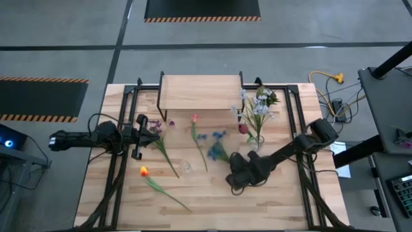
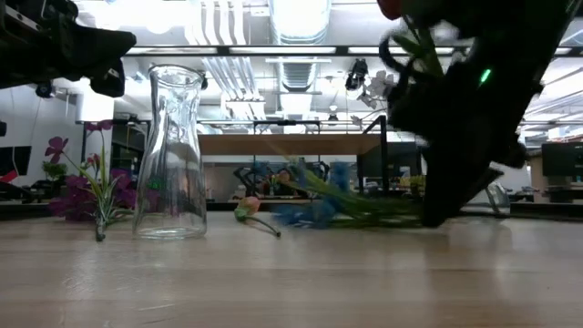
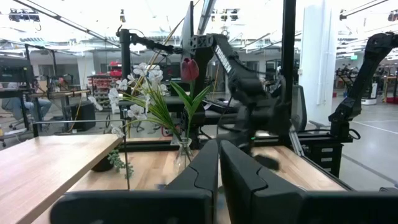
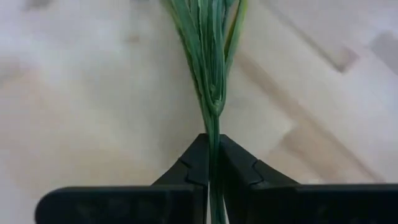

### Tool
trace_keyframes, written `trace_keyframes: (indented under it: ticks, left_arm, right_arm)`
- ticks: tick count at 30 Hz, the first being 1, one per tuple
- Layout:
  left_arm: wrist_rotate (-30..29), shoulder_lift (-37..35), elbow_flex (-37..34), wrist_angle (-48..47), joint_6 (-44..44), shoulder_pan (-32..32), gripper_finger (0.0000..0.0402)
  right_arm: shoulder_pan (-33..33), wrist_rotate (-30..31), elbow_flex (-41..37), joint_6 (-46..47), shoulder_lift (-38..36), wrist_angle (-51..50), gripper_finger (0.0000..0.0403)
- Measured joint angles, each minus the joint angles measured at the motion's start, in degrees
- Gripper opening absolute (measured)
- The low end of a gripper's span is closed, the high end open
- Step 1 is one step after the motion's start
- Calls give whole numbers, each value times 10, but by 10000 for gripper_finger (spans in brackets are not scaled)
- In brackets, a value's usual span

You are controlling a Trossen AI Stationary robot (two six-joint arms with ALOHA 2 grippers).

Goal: Pick and place flowers into a vace then onto a shelf
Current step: Put the blue flowers into the right crystal vase

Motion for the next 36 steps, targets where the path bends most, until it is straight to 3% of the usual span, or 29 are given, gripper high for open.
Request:
trace_keyframes:
  ticks: [3,7,13,25,29,36]
  left_arm:
    - [0,0,0,0,0,0,0]
    - [0,0,0,-2,0,0,0]
    - [0,0,0,0,0,0,0]
    - [0,0,0,0,0,0,0]
    - [0,0,0,0,0,0,0]
    - [0,0,0,2,0,0,0]
  right_arm:
    - [9,12,24,-44,-10,-1,14]
    - [29,73,56,-66,-23,-23,14]
    - [67,153,96,-49,-58,-138,13]
    - [174,363,54,-122,-168,-132,13]
    - [203,370,7,-143,-204,-83,13]
    - [242,364,-83,-345,-259,144,13]
